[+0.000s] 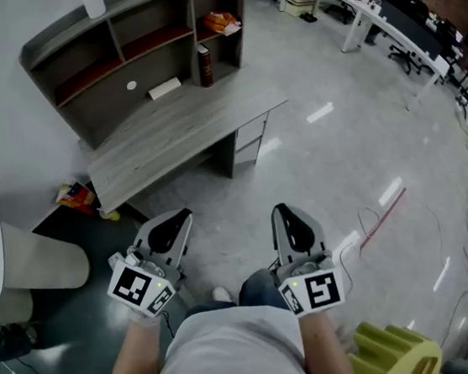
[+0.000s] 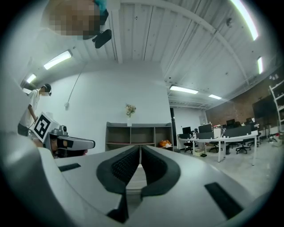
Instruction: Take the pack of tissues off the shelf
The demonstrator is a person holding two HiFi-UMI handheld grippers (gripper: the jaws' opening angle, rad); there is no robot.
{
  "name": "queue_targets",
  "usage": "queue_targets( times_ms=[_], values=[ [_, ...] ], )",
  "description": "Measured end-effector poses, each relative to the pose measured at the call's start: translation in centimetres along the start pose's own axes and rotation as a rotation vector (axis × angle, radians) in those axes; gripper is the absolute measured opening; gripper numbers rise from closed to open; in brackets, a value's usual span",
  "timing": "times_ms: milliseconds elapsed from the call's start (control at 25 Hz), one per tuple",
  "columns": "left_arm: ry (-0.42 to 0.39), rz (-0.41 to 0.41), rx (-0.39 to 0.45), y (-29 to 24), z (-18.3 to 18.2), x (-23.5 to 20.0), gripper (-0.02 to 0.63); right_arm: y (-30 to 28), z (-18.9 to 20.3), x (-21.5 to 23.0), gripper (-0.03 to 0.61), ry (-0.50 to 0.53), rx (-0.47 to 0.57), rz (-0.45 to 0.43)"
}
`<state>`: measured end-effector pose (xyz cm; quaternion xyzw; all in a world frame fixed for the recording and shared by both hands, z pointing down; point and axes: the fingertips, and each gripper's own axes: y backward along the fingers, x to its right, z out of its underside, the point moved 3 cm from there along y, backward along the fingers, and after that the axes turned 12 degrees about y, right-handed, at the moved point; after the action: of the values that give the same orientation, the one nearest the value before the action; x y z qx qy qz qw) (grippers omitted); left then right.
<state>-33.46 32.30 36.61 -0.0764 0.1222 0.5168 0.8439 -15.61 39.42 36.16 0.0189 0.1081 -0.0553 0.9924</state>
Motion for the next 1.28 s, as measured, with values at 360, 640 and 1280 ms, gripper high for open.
queue_targets(
  times_ms=[360, 640, 1280],
  values=[
    [-0.017, -0.006, -0.004, -2.1, 0.0, -3.8, 0.026, -4.6, 1.7, 1.7, 0.023, -0.011, 0.012, 0.027],
    [-0.017, -0.048, -0.010, -7.7, -0.3, -7.9, 0.026, -11.5, 3.5, 5.8, 0.023, -0.020, 0.019, -0.009],
    [0.008, -0.139, -0.014, -29.7, -2.6, -14.3, 0.026, -26.4, 8.0, 22.6, 0.023, -0.052, -0.003, -0.133]
  ],
)
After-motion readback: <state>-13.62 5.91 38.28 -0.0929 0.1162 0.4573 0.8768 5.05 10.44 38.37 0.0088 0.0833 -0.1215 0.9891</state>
